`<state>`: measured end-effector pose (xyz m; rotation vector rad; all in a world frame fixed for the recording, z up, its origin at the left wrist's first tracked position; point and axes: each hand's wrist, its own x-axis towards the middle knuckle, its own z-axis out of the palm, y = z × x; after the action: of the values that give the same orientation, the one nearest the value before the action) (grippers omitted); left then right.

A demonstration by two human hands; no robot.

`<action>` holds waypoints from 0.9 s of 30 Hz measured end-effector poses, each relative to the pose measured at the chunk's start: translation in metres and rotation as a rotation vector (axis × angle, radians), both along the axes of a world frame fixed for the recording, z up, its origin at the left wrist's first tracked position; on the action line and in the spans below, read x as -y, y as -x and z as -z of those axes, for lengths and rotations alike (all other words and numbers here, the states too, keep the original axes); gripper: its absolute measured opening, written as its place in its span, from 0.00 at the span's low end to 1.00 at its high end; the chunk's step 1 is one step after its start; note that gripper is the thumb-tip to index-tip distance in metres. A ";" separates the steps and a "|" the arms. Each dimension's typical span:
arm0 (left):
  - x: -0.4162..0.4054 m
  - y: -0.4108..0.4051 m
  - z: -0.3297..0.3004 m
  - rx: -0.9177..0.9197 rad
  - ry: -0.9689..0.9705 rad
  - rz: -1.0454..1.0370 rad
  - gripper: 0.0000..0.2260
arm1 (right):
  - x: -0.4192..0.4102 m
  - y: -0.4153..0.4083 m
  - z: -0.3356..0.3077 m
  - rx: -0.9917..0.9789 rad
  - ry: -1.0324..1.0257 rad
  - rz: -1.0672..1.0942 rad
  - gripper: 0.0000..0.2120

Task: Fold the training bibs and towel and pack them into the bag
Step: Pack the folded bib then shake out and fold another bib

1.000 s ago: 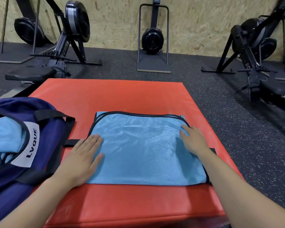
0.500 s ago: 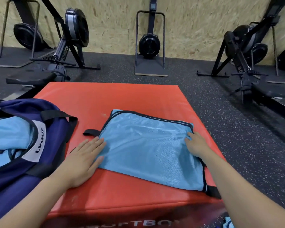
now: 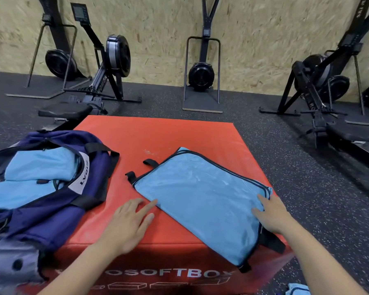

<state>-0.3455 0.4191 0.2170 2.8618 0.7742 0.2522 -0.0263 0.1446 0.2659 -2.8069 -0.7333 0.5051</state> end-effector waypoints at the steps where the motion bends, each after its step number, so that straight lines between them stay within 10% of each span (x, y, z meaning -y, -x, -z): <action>1: 0.004 -0.002 0.001 0.004 0.011 -0.010 0.34 | 0.000 0.001 -0.001 0.042 -0.004 -0.016 0.31; 7: 0.007 -0.023 0.001 0.000 0.046 -0.091 0.48 | -0.015 -0.003 -0.001 0.087 -0.041 -0.177 0.30; 27: -0.177 -0.174 0.005 -0.129 0.045 -0.205 0.26 | -0.064 -0.018 0.014 -0.014 -0.002 -0.410 0.29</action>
<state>-0.1711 0.5958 0.2116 2.7791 1.0854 0.0738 -0.0080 0.2084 0.2518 -2.6482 -1.3144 0.5846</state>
